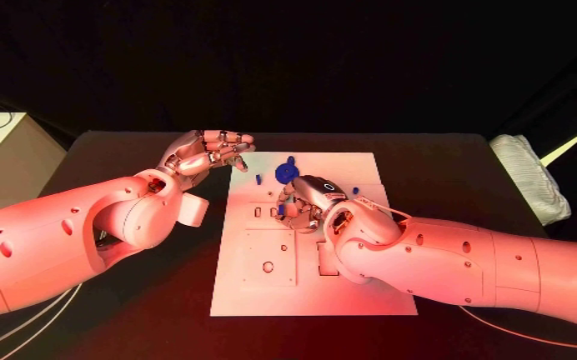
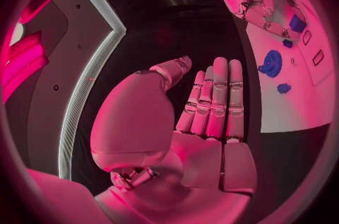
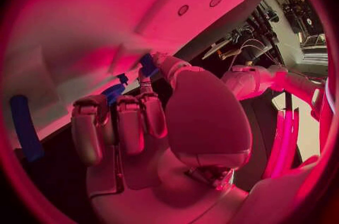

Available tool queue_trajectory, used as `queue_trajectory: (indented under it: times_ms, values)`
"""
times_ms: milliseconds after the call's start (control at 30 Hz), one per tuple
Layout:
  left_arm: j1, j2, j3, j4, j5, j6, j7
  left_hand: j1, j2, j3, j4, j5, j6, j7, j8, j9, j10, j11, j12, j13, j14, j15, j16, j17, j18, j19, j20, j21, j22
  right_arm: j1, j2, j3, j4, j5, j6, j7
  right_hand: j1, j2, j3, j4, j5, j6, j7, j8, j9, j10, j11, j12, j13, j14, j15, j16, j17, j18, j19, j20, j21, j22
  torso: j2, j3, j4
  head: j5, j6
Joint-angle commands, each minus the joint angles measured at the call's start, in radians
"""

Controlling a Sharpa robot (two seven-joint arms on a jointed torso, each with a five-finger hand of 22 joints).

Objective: Assemble the parts on the task board

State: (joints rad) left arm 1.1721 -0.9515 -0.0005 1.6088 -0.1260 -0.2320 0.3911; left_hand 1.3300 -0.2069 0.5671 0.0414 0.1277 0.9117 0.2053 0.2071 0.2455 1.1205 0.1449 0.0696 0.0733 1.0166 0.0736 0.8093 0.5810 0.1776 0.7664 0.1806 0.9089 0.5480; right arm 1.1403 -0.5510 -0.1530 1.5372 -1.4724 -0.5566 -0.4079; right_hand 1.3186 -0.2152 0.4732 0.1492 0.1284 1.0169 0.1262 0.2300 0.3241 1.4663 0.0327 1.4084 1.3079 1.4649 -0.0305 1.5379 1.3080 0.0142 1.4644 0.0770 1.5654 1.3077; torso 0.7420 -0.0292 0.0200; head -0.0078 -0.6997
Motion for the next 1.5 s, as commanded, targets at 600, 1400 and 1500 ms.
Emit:
queue_trajectory:
  times_ms: [600, 1400, 1500]
  values:
    - [0.001, -0.001, 0.001, 0.001, -0.004, 0.012, 0.001, -0.004, 0.003, 0.001, -0.007, -0.004, -0.008, -0.002, -0.005, 0.001, -0.005, -0.003, 0.001, 0.001, -0.006, 0.001, 0.008, -0.002, 0.004, -0.009, 0.002, 0.008, 0.002, -0.002, -0.002, -0.001, -0.001, 0.012, -0.001, 0.043, -0.018, -0.042, -0.038, 0.001, -0.019, -0.075, 0.02, -0.042, -0.021, -0.063, 0.028, -0.095, 0.062, 0.082, 0.018, -0.013, 0.167, -0.007, 0.092, 0.015, -0.018, 0.245, 0.0, 0.0003, 0.0007, -0.001, -0.001]
    - [0.002, 0.006, 0.001, -0.02, -0.242, 0.066, -0.254, -0.141, 0.019, -0.102, 0.135, 0.008, -0.06, -0.034, 0.18, 0.106, -0.061, -0.05, 0.585, 0.403, 0.182, -0.039, 0.394, 0.279, 0.006, 0.069, -0.035, 0.147, 0.065, 0.081, -0.139, 0.015, 0.073, 0.374, -0.043, 0.274, 0.07, 0.006, -0.23, 0.046, 0.016, -0.095, 0.029, -0.057, -0.039, -0.06, 0.037, -0.081, 0.069, 0.08, 0.026, -0.019, 0.162, 0.005, 0.068, 0.024, -0.062, 0.215, -0.004, 0.0014, -0.0017, -0.004, 0.0]
    - [0.004, 0.011, 0.001, -0.025, -0.317, 0.1, -0.329, -0.189, 0.015, -0.139, 0.201, 0.007, -0.04, -0.061, 0.278, 0.158, -0.067, -0.074, 0.74, 0.503, 0.287, -0.06, 0.493, 0.423, 0.005, 0.103, -0.047, 0.195, 0.099, 0.105, -0.167, 0.017, 0.082, 0.424, -0.03, 0.289, 0.071, 0.008, -0.229, 0.047, 0.017, -0.093, 0.028, -0.055, -0.038, -0.061, 0.037, -0.083, 0.068, 0.08, 0.026, -0.019, 0.16, 0.005, 0.067, 0.024, -0.064, 0.214, -0.006, 0.0024, -0.0022, -0.006, -0.004]
